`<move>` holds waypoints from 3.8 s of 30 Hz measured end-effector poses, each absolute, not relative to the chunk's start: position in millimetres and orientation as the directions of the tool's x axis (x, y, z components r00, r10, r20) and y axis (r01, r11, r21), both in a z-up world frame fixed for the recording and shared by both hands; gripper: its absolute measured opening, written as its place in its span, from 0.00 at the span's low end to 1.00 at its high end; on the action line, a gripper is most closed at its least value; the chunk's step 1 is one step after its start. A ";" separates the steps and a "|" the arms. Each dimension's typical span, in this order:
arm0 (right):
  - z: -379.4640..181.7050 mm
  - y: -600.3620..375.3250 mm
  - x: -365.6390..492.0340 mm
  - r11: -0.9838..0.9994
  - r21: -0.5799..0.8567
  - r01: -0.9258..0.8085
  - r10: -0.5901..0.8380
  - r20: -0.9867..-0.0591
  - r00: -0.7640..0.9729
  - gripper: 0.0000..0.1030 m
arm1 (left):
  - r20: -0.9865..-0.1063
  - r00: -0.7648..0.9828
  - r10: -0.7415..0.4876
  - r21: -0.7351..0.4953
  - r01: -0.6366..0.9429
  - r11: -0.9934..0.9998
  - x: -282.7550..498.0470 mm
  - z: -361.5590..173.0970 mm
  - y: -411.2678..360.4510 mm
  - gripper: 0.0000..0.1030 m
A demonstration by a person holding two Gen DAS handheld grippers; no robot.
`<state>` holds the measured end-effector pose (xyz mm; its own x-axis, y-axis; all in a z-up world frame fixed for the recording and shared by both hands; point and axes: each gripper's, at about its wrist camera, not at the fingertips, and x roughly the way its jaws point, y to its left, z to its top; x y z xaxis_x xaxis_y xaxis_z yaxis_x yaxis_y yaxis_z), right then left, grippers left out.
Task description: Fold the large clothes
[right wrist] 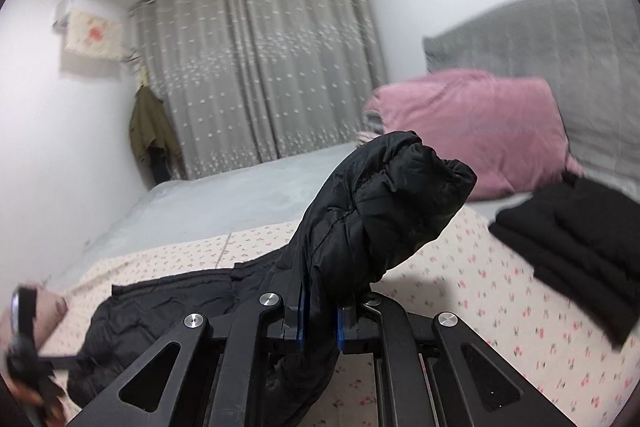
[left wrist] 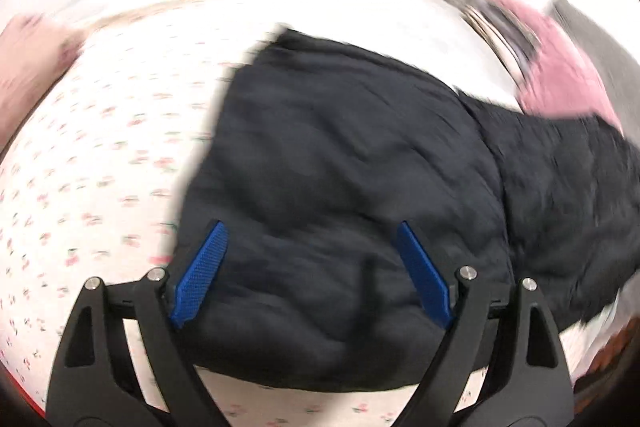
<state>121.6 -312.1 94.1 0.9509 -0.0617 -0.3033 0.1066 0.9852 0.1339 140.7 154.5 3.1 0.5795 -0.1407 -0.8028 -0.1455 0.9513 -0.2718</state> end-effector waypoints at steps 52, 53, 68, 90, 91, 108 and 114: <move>35.6 -122.8 165.3 0.839 0.133 -0.528 0.485 -0.623 0.613 0.66 | -0.638 0.712 -0.294 -0.445 -0.028 0.895 118.3 48.9 193.7 0.70; 31.8 -130.3 172.3 0.851 0.162 -0.499 0.477 -0.635 0.607 0.65 | -0.653 0.703 -0.281 -0.420 -0.027 0.907 120.0 48.0 186.3 0.70; -16.3 -134.4 197.0 0.870 0.181 -0.459 0.426 -0.743 0.516 0.63 | -0.772 0.613 -0.168 -0.239 -0.035 0.970 113.0 19.9 159.9 0.18; -55.0 -89.5 218.6 0.846 0.061 -0.530 0.346 -0.819 0.459 0.65 | -0.715 0.671 -0.197 -0.345 -0.094 0.934 113.4 31.6 195.8 0.40; -51.0 -91.7 220.3 0.846 0.074 -0.528 0.353 -0.820 0.451 0.65 | -0.710 0.676 -0.196 -0.337 -0.083 0.938 115.9 36.3 192.4 0.40; 16.1 -153.7 342.5 0.908 0.288 -0.303 0.416 -0.705 0.574 0.65 | -0.738 0.665 -0.118 -0.215 -0.064 0.975 224.1 20.8 144.0 0.66; -17.4 -95.2 371.8 0.913 0.176 -0.369 0.365 -0.758 0.541 0.66 | -0.740 0.667 -0.092 -0.243 -0.137 0.960 225.3 -3.3 162.5 0.71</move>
